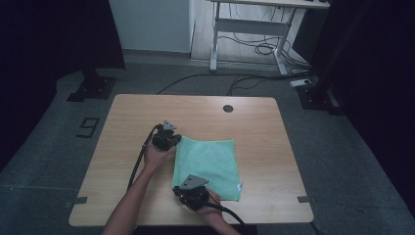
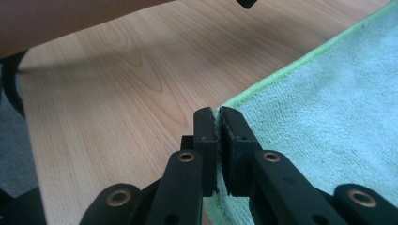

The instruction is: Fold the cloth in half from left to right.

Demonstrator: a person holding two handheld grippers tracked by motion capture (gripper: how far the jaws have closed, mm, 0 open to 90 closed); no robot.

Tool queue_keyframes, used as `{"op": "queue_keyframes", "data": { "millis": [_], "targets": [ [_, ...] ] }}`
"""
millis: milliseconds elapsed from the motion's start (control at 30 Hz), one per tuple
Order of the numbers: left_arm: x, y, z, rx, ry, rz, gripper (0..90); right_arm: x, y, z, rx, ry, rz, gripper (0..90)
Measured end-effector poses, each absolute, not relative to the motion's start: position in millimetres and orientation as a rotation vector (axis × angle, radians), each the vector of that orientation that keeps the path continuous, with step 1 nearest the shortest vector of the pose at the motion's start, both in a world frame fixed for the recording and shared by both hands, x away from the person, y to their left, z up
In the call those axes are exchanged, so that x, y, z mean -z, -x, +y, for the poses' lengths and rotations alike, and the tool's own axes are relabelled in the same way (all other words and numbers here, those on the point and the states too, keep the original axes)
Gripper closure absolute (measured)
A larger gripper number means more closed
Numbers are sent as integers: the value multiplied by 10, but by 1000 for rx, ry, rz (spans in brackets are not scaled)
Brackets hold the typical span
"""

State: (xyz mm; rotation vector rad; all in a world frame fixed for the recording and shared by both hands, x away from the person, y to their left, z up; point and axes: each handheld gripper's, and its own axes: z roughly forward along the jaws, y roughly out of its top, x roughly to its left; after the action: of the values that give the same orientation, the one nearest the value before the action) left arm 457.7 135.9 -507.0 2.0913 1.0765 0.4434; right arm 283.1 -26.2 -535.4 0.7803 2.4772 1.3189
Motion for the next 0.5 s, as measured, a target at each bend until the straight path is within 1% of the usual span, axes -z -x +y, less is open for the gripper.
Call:
{"op": "queue_keyframes", "data": {
  "millis": [300, 500],
  "targets": [
    [5062, -4570, 1347, -430, -2103, 1070, 882, 5359, -2851, -290, -1337, -799, 2477, 849],
    [4959, -4537, 1373, -441, -2109, 1050, 883, 5341, -2852, -290, -1353, -793, 2462, 848]
  ]
}}
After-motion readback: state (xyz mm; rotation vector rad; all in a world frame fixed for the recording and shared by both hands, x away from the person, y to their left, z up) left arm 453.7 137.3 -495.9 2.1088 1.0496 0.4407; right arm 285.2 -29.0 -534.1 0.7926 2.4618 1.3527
